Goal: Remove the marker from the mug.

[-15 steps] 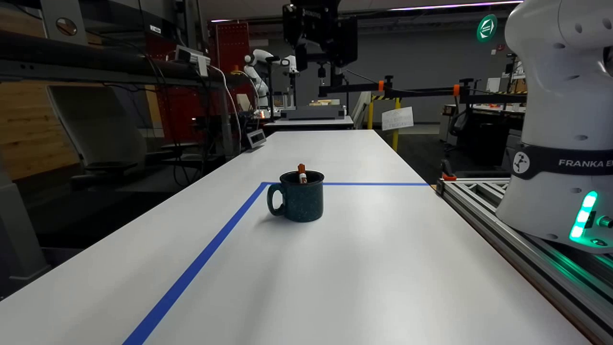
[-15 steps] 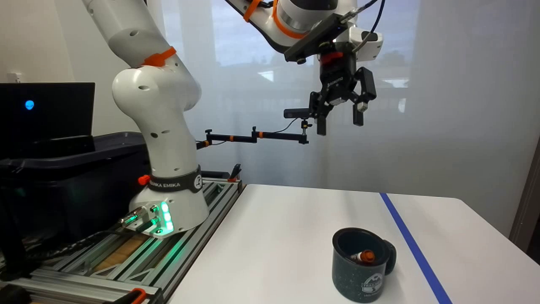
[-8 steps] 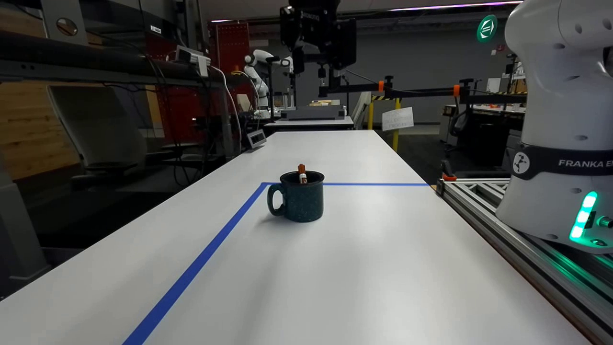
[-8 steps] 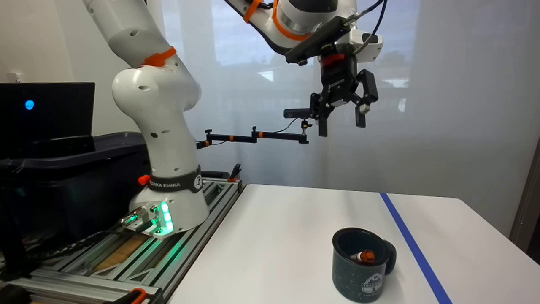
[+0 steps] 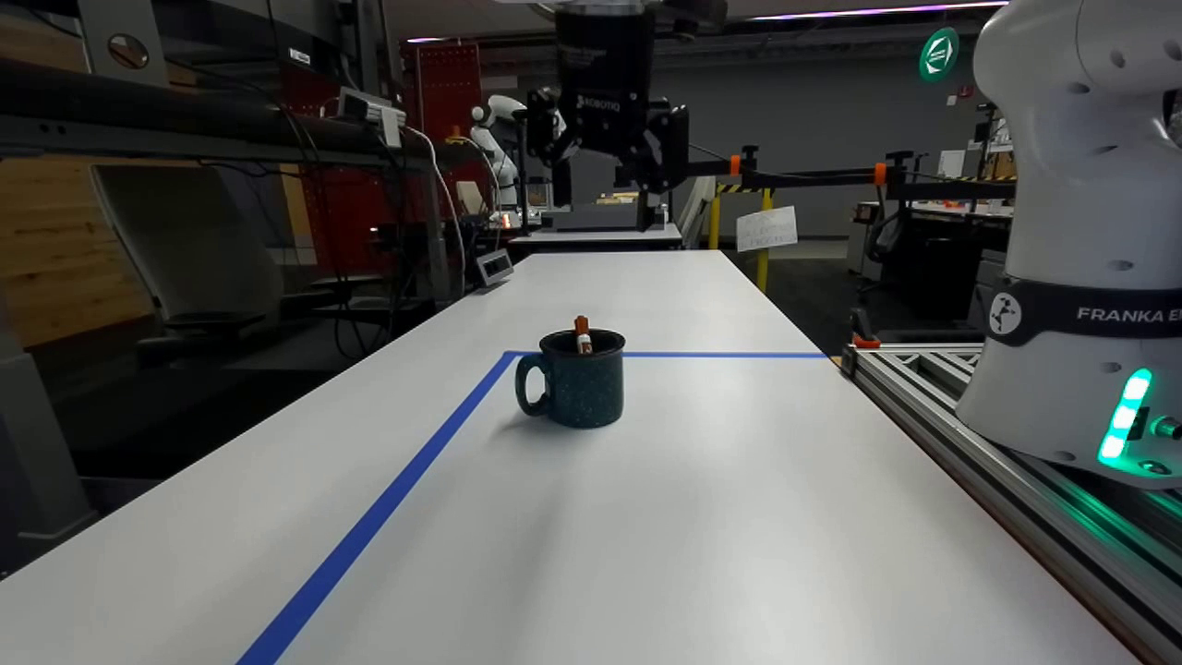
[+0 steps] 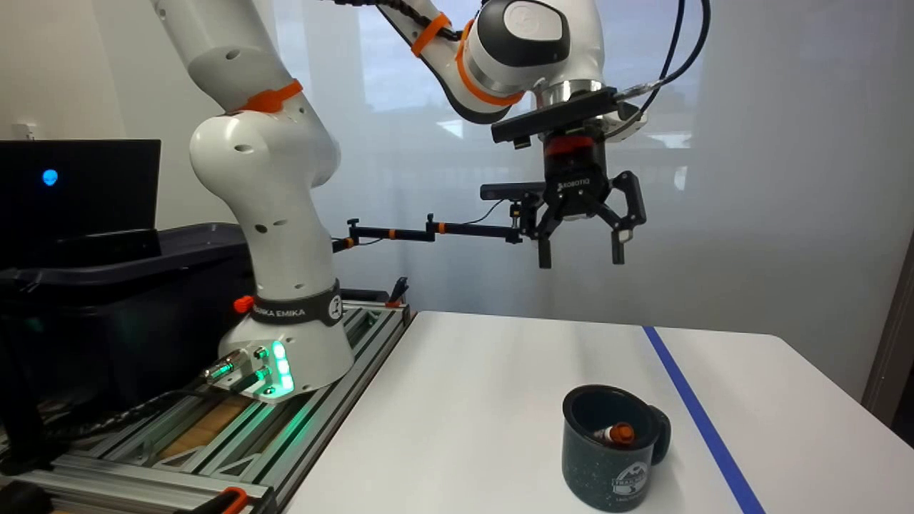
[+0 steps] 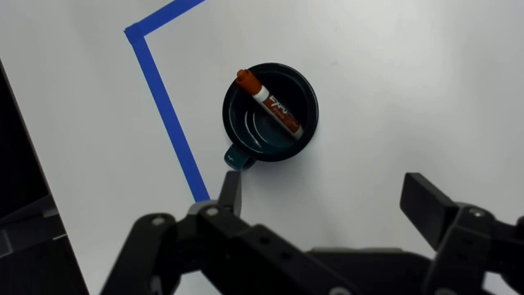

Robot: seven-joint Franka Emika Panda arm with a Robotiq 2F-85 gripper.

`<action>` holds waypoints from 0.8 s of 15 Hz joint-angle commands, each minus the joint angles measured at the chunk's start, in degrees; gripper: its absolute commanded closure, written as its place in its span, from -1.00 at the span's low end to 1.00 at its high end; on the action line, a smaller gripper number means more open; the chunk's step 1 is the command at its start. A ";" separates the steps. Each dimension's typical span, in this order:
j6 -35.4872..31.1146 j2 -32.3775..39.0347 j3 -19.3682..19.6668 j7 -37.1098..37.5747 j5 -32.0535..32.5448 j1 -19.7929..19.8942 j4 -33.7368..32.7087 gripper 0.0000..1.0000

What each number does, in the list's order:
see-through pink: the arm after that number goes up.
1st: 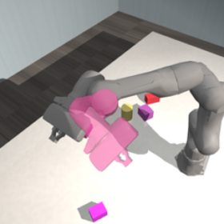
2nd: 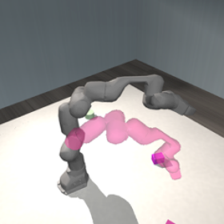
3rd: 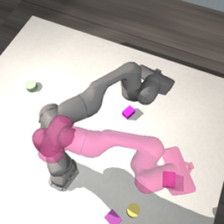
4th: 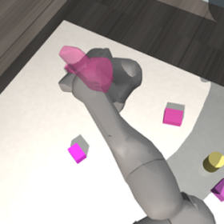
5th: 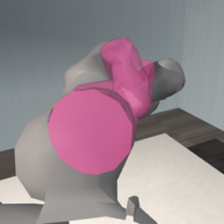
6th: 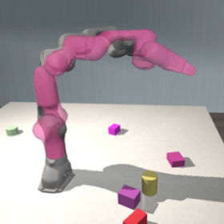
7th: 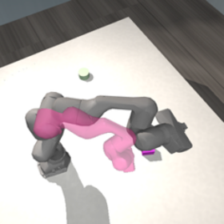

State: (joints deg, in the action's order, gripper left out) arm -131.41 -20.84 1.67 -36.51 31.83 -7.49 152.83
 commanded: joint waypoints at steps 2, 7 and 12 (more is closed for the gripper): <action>-1.21 2.87 1.99 -10.94 -0.62 1.47 1.01 -1.00; -0.24 5.63 0.86 -12.53 5.39 5.56 -0.05 -1.00; -3.83 8.37 1.26 -12.32 11.06 6.70 -0.59 -1.00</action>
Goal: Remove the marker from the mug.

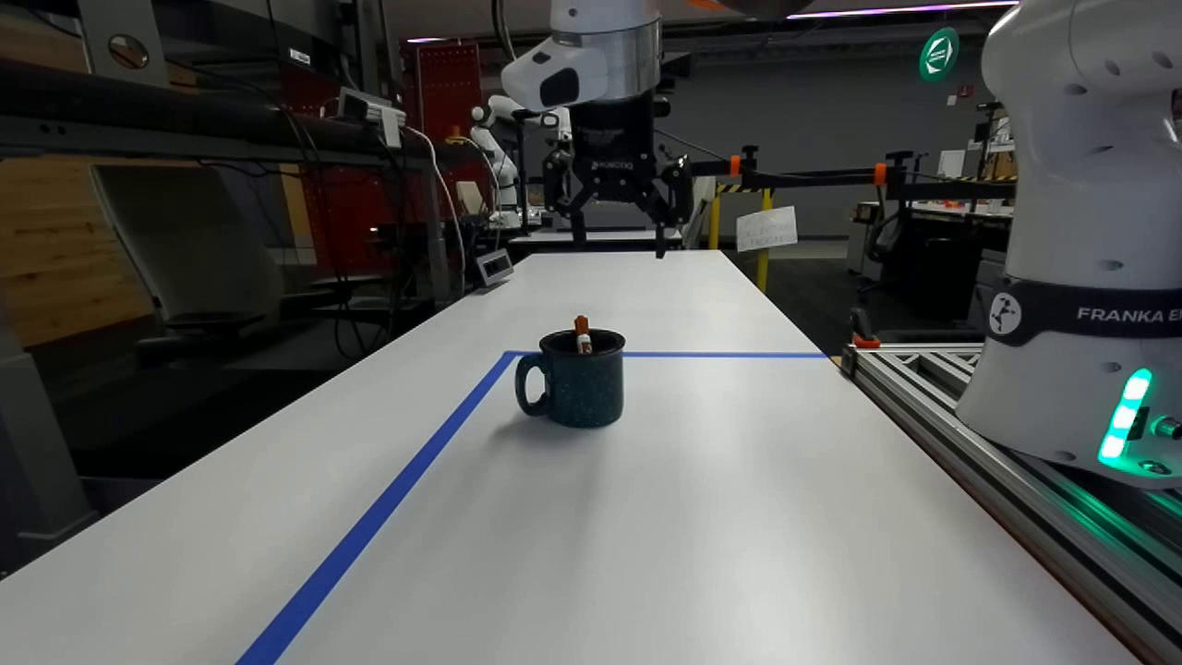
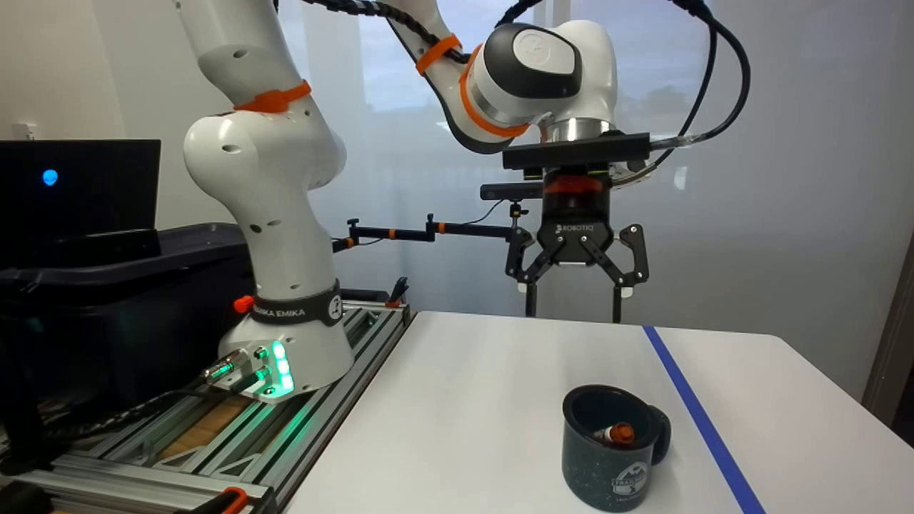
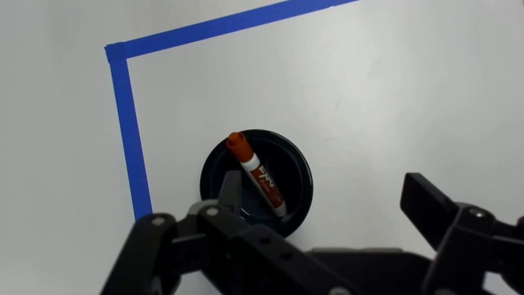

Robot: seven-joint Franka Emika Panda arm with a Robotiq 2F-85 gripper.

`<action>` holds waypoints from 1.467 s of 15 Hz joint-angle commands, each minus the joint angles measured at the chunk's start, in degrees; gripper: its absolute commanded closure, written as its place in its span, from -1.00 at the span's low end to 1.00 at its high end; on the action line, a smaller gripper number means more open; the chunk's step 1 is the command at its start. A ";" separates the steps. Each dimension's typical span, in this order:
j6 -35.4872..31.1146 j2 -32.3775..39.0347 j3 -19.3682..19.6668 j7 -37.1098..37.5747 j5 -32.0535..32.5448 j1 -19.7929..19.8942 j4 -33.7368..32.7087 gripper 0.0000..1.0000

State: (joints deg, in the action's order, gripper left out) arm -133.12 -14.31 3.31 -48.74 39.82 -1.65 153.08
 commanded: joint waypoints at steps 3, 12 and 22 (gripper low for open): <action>-6.93 4.36 0.06 -0.41 4.32 0.89 -1.07 -1.00; -15.75 12.74 1.03 -2.62 7.39 3.94 -3.92 -0.85; -15.81 18.47 0.88 -2.92 7.75 5.28 -7.00 0.12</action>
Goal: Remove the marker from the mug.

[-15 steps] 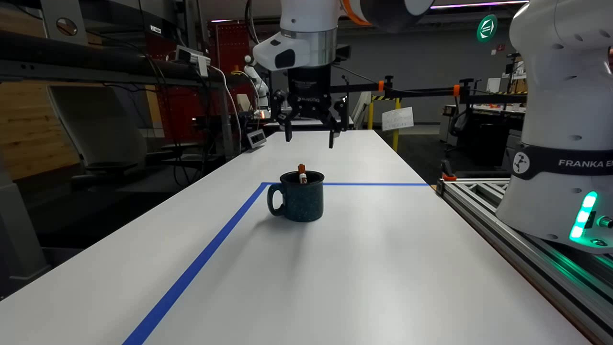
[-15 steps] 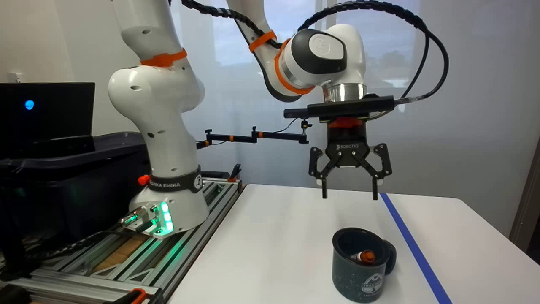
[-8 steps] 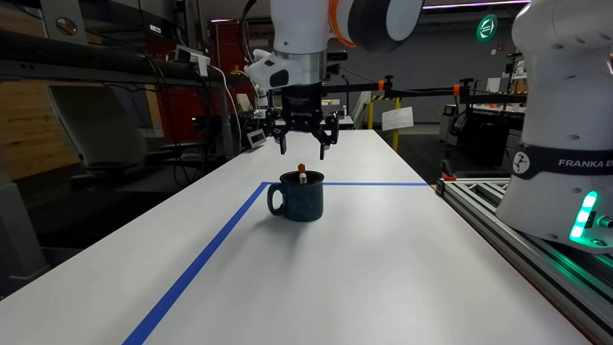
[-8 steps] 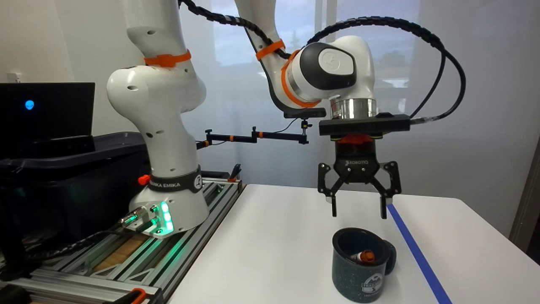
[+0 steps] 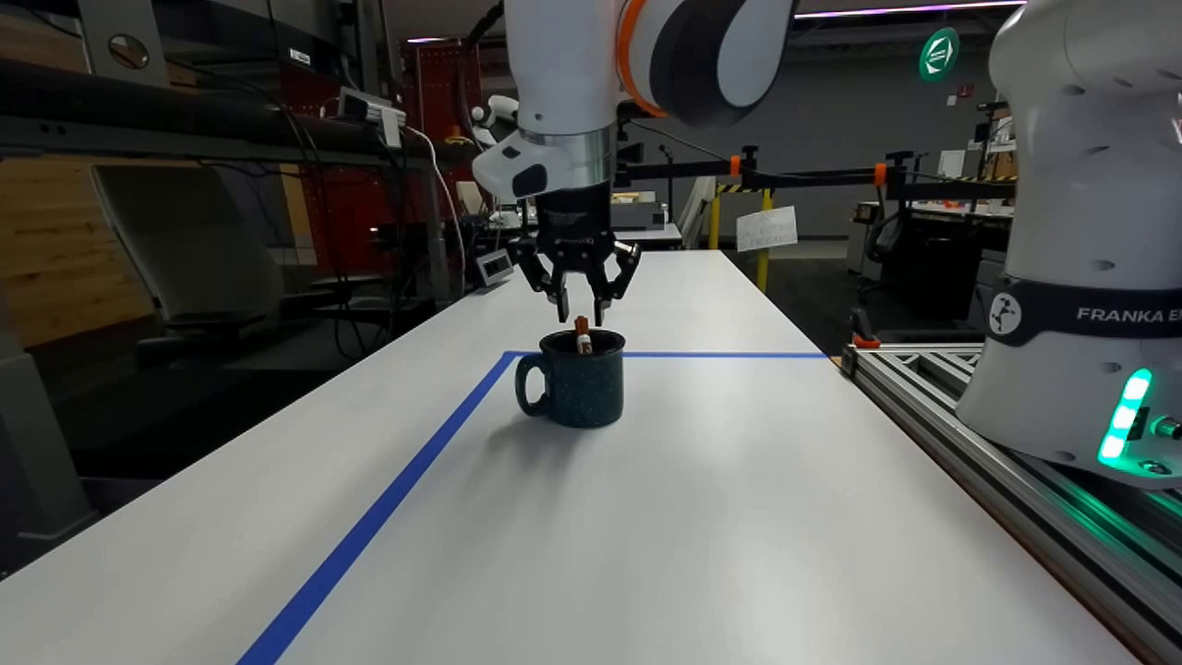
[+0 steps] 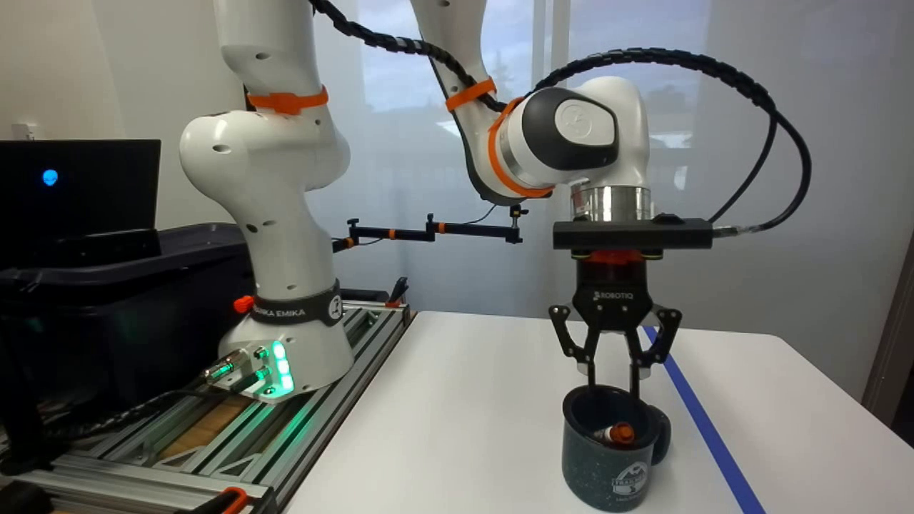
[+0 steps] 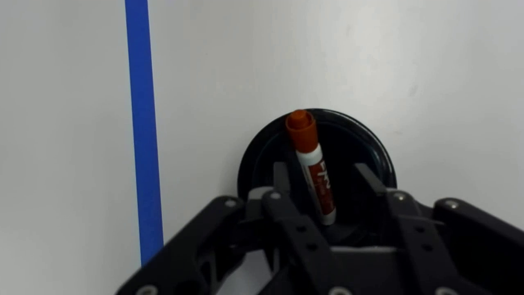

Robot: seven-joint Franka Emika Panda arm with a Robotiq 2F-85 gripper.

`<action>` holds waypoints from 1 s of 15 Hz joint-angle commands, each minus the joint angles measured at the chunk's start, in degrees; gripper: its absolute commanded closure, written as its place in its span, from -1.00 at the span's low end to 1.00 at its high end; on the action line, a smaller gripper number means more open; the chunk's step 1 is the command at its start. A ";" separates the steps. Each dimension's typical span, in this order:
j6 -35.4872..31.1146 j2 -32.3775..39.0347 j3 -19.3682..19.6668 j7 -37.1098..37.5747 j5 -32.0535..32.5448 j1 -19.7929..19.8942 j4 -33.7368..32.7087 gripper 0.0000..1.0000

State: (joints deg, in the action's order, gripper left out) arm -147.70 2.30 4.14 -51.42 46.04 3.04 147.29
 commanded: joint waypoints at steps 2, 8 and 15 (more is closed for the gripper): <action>-1.31 2.86 0.02 -0.07 1.83 0.60 -1.69 0.07; -1.19 5.10 0.02 -0.01 1.99 0.69 -2.85 0.01; -0.92 7.60 0.10 0.32 2.60 0.97 -4.20 0.21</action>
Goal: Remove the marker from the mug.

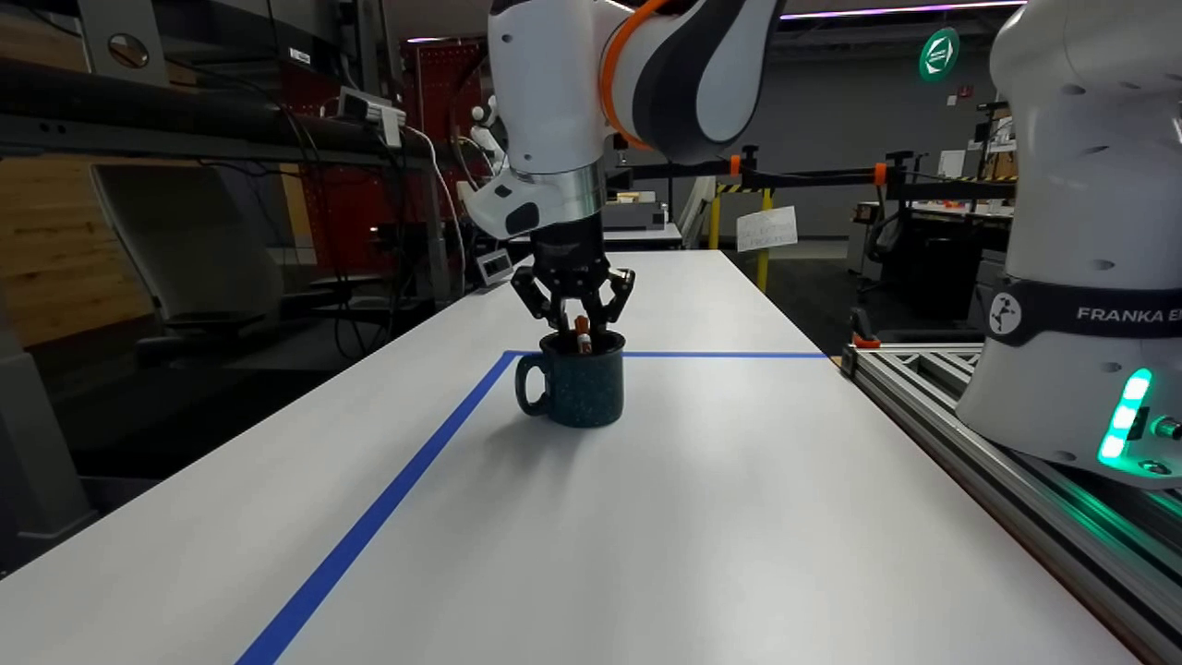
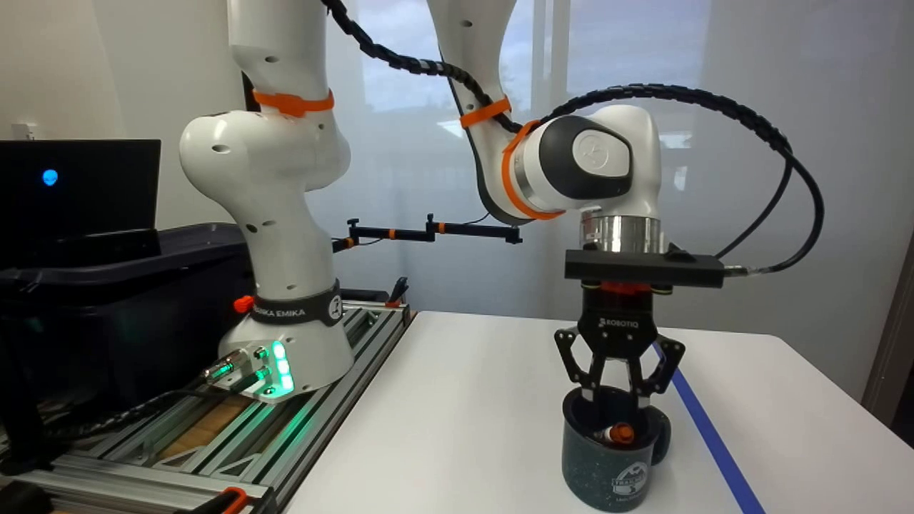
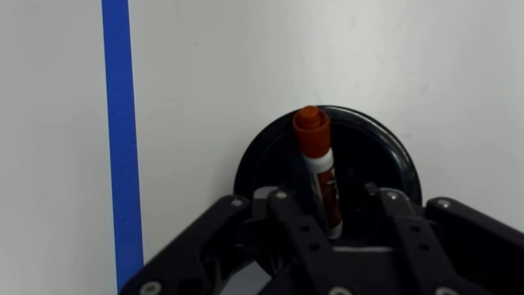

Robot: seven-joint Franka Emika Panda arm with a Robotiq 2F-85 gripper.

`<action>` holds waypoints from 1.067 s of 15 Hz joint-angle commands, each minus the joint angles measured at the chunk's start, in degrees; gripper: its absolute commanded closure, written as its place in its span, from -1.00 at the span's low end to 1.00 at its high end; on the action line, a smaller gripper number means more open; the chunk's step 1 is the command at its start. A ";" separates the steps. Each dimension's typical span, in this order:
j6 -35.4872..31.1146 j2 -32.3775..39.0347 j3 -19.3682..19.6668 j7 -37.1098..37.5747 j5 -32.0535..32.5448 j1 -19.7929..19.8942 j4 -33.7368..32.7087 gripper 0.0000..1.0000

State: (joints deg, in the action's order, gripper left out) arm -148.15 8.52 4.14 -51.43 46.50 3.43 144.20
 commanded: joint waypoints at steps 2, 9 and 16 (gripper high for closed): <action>-0.37 2.12 0.22 0.50 2.68 0.71 -1.41 0.17; 0.54 0.81 -0.29 0.47 3.23 0.71 -0.81 0.96; 9.72 -10.59 -3.28 -4.20 -2.44 -1.10 -0.04 0.90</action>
State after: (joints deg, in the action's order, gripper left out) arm -142.50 4.74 2.27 -52.09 47.58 3.43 142.51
